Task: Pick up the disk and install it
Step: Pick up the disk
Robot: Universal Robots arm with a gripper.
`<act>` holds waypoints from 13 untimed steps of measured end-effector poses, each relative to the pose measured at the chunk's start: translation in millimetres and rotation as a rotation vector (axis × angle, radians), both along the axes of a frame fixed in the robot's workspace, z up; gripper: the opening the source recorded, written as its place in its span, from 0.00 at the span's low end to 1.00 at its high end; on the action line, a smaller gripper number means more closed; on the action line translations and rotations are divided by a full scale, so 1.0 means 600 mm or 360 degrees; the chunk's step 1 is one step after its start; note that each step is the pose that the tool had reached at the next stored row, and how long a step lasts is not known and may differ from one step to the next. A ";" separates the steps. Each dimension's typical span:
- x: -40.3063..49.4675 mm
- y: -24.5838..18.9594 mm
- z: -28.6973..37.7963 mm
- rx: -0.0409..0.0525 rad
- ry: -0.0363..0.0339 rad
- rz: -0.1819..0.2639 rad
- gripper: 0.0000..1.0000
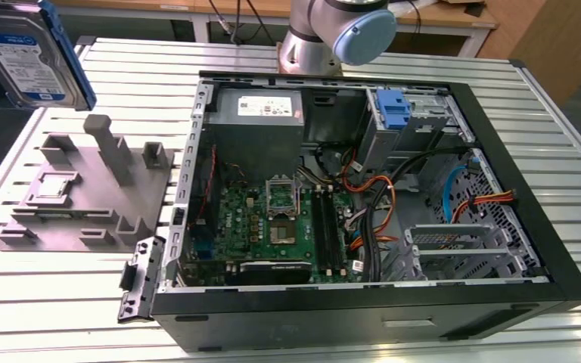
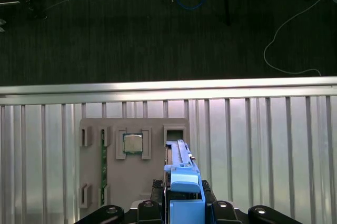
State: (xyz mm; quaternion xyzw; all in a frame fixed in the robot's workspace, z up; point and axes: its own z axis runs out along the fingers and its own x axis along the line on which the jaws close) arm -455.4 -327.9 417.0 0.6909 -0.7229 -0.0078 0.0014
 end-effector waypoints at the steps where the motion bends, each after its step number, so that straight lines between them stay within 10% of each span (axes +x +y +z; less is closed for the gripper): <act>1: 0.000 0.0000 0.001 0.0000 0.0000 0.0000 0.36; 13: 0.000 0.0000 0.006 0.0000 0.0000 0.0000 0.36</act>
